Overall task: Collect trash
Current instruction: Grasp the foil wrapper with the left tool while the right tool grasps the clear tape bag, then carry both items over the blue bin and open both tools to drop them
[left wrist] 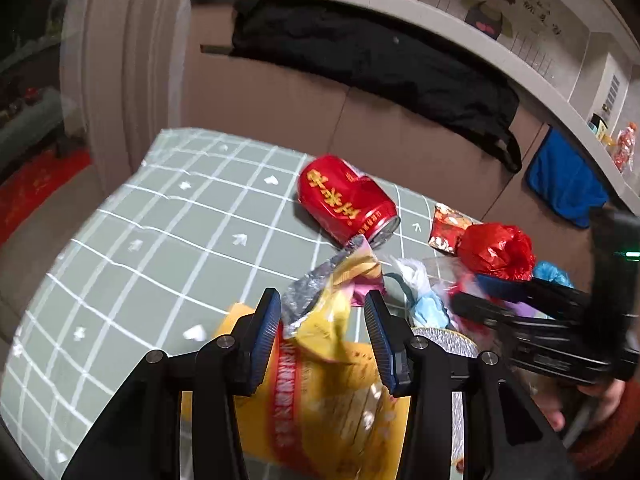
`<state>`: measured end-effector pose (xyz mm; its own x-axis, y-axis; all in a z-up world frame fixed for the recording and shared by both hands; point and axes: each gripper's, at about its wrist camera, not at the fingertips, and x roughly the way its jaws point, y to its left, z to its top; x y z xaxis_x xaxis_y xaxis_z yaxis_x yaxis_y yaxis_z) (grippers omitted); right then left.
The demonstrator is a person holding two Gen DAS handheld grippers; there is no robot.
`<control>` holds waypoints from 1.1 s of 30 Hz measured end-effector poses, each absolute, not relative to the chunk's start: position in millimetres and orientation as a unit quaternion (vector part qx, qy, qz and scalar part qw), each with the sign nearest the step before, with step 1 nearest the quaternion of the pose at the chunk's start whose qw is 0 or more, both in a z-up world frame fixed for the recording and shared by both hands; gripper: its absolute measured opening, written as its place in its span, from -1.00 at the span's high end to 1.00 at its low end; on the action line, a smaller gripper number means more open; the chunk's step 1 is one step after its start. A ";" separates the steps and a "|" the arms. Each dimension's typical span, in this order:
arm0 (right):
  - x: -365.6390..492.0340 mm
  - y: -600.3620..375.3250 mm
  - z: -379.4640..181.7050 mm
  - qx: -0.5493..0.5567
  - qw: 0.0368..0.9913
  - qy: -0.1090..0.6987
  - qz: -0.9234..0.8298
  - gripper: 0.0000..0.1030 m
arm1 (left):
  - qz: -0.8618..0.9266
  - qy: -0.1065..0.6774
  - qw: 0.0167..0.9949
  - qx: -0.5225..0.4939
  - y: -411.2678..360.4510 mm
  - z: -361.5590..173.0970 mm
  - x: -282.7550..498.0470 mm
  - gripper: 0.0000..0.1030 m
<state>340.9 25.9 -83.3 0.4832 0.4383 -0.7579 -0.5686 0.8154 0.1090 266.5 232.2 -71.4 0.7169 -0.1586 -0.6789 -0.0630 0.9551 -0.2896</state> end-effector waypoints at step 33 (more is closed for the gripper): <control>249.2 -75.8 -13.9 -0.050 0.911 0.321 0.253 0.07 | -0.042 0.335 0.934 -0.121 144.1 -8.4 219.5 0.79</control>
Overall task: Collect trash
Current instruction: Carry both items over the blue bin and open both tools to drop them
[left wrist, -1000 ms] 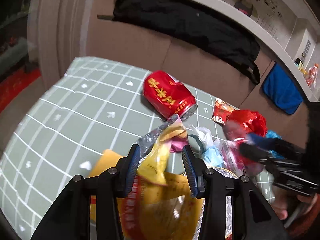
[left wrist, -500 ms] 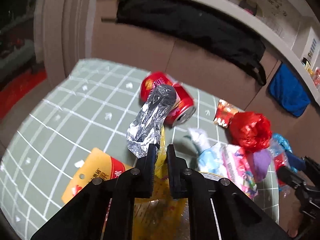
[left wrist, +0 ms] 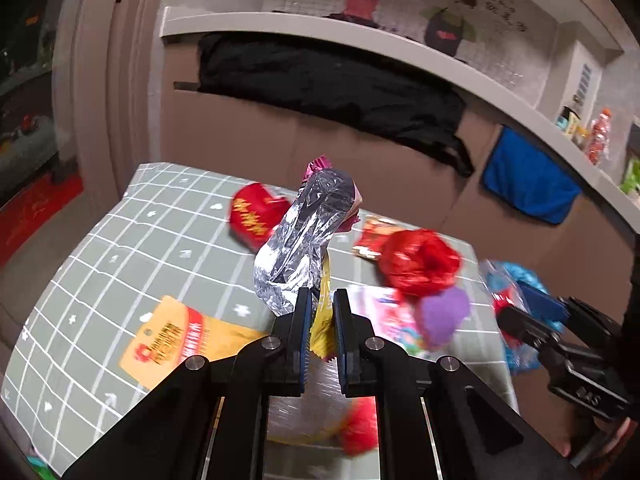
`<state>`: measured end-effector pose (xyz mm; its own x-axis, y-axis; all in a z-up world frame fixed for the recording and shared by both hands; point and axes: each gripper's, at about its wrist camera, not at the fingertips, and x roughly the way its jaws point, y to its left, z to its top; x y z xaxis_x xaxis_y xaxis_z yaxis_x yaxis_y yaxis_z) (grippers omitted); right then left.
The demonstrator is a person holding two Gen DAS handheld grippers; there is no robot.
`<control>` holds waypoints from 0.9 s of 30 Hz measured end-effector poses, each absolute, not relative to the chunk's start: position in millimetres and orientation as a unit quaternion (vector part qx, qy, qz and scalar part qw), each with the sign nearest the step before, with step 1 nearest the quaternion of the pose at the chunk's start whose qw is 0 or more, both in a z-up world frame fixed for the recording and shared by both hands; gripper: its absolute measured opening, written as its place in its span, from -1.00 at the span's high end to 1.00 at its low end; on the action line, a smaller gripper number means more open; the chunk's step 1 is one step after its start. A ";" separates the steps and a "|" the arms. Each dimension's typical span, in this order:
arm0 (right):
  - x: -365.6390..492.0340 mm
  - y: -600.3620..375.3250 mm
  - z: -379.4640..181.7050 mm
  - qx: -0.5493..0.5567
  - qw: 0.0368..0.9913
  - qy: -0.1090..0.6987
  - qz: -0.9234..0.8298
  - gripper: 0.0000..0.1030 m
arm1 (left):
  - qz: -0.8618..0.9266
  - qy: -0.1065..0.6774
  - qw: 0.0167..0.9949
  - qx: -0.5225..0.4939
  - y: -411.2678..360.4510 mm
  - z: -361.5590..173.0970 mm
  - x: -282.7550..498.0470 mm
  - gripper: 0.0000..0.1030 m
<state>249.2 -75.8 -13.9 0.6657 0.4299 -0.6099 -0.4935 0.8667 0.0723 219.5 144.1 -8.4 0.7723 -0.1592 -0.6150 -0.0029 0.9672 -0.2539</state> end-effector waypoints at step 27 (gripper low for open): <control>252.1 -352.3 9.7 0.035 0.968 0.242 0.054 0.07 | -0.212 0.330 0.918 -0.046 -150.1 -8.6 288.1 0.79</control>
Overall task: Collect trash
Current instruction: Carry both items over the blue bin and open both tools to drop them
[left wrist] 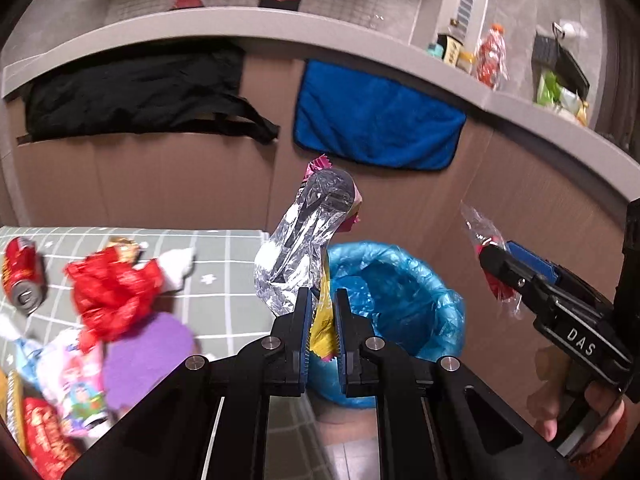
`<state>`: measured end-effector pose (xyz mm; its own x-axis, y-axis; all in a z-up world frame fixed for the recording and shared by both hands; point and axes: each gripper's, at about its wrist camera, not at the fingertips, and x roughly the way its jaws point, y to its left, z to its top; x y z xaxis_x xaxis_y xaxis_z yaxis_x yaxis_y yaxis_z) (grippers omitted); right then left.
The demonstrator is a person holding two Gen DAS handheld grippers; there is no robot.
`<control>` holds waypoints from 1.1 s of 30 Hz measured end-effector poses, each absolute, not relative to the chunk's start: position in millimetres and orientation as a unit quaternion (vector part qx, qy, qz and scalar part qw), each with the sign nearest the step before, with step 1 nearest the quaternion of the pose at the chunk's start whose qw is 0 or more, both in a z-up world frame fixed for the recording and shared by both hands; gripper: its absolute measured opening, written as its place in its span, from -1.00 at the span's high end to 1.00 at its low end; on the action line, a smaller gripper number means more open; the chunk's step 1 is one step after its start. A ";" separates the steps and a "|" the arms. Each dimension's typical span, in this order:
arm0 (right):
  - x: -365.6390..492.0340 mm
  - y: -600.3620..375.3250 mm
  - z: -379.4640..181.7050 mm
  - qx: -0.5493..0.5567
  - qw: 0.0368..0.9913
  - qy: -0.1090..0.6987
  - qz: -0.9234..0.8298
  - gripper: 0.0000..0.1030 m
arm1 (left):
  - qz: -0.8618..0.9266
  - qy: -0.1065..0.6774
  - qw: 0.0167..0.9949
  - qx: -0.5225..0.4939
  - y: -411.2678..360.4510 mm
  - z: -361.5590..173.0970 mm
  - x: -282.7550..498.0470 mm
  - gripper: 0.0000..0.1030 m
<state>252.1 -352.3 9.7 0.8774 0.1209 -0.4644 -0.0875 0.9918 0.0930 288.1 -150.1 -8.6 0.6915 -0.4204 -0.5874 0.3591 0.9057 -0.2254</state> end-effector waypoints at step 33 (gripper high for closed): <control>324.4 -405.7 -68.9 0.087 0.943 0.317 0.041 -0.20 | -0.247 0.399 0.881 -0.058 -212.2 -68.6 361.3 0.15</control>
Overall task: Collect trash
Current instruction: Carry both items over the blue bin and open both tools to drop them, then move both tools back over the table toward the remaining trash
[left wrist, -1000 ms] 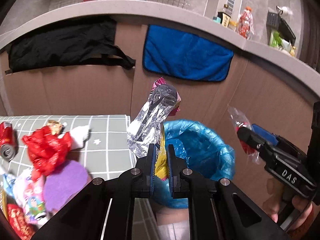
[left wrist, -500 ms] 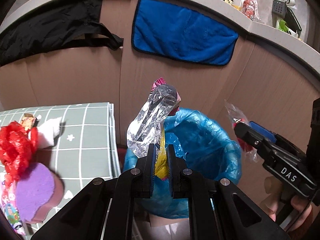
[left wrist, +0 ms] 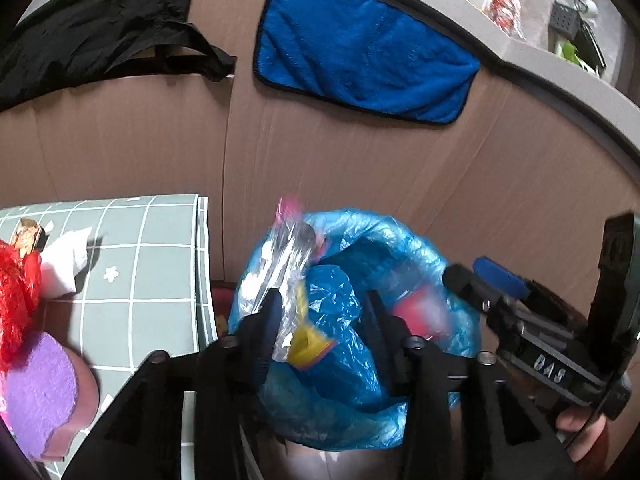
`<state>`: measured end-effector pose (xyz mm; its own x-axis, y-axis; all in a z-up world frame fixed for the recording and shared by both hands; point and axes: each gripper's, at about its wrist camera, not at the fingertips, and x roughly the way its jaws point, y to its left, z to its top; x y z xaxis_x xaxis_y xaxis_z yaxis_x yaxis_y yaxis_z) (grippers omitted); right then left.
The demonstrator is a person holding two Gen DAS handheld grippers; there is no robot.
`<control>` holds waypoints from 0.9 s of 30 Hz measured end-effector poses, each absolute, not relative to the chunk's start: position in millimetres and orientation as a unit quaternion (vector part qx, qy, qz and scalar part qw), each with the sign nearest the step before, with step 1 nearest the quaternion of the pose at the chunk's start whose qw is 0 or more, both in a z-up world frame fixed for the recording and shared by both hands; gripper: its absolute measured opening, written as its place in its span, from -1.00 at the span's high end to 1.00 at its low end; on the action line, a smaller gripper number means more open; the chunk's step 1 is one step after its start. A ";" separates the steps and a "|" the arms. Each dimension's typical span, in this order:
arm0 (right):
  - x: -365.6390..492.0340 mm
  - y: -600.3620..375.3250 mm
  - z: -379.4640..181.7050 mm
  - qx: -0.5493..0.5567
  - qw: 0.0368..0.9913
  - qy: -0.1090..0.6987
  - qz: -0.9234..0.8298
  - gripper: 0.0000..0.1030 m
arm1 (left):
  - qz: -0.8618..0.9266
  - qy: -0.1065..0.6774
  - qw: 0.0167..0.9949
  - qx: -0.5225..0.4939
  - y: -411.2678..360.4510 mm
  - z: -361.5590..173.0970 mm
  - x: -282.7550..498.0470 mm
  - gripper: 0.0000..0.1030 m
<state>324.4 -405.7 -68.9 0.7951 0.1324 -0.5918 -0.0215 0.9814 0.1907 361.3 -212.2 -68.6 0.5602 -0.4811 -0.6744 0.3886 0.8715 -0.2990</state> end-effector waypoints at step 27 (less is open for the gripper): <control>243.8 -323.2 -8.5 0.056 0.962 0.252 0.084 -0.24 | -0.137 0.341 0.927 -0.073 -45.7 1.5 260.0 0.15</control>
<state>243.8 -323.2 -8.5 0.8588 0.1905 -0.4755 -0.1340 0.9795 0.1504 260.0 -45.7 1.5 0.7293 -0.3038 -0.6131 0.2042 0.9518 -0.2286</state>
